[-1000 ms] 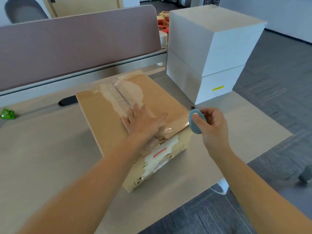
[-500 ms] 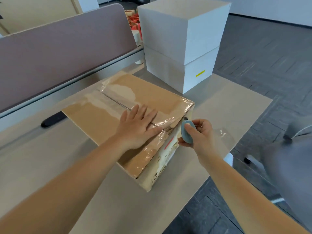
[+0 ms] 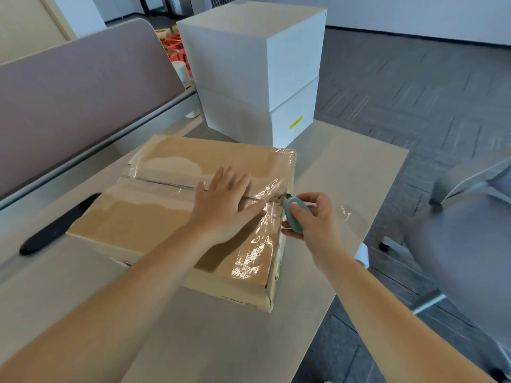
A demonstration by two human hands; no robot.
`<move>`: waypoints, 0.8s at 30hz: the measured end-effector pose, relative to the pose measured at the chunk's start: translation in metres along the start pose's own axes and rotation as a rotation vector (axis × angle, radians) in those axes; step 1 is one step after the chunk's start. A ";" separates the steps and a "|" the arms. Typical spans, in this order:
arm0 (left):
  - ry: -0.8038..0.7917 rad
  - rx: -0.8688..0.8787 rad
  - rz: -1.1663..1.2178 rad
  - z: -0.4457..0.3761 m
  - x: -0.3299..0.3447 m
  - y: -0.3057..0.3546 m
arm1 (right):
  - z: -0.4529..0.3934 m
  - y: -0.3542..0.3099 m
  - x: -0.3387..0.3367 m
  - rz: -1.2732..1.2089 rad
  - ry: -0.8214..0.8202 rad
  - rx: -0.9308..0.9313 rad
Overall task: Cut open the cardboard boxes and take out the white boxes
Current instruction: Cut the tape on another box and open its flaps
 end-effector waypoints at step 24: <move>-0.007 0.127 -0.090 -0.003 0.011 0.008 | -0.009 -0.025 0.004 0.462 -0.203 -0.195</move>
Point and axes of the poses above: each hand's wrist, its own z-axis away from the middle knuckle, its own x-axis out of the palm, y = z × x, the point moved 9 cm from there along -z, towards the middle knuckle, and after that the axes turned 4 degrees about z, right-handed, at the moved point
